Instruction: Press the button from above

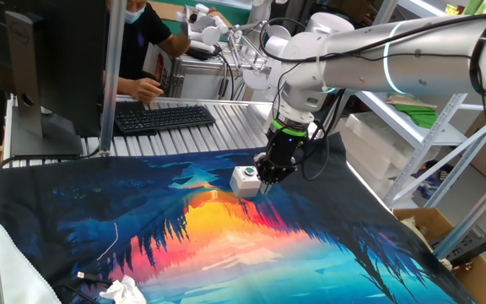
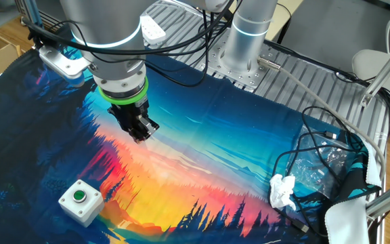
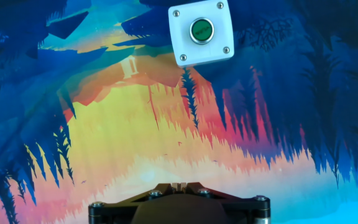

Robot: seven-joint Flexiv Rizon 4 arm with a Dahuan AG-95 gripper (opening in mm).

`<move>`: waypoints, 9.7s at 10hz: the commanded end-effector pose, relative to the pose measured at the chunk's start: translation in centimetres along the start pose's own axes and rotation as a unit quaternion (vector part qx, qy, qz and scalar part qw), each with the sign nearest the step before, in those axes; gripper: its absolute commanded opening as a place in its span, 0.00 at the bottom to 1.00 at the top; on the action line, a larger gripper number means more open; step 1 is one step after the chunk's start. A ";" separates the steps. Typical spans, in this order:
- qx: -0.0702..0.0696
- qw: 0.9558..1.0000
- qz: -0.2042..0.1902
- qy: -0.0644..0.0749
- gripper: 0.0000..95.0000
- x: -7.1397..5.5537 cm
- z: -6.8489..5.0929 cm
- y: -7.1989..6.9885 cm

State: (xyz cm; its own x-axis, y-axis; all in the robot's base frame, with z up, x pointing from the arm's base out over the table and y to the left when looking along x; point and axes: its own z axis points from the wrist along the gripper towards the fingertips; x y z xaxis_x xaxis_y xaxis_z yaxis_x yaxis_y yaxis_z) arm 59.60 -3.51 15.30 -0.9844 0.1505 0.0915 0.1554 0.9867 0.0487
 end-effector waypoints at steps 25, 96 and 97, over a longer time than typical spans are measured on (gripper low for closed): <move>-0.033 0.996 -0.079 0.000 0.00 0.0 0.0 0.0; 0.054 0.997 -0.060 -0.009 0.00 -15.9 -0.1 -2.8; 0.054 0.997 -0.058 -0.007 0.00 -16.2 0.0 -2.7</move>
State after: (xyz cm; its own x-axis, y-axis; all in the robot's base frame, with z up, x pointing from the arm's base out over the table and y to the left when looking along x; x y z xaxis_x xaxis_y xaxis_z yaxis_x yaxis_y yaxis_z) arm 75.35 -8.64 13.58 -0.9959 0.0363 0.0831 0.0323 0.9983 -0.0488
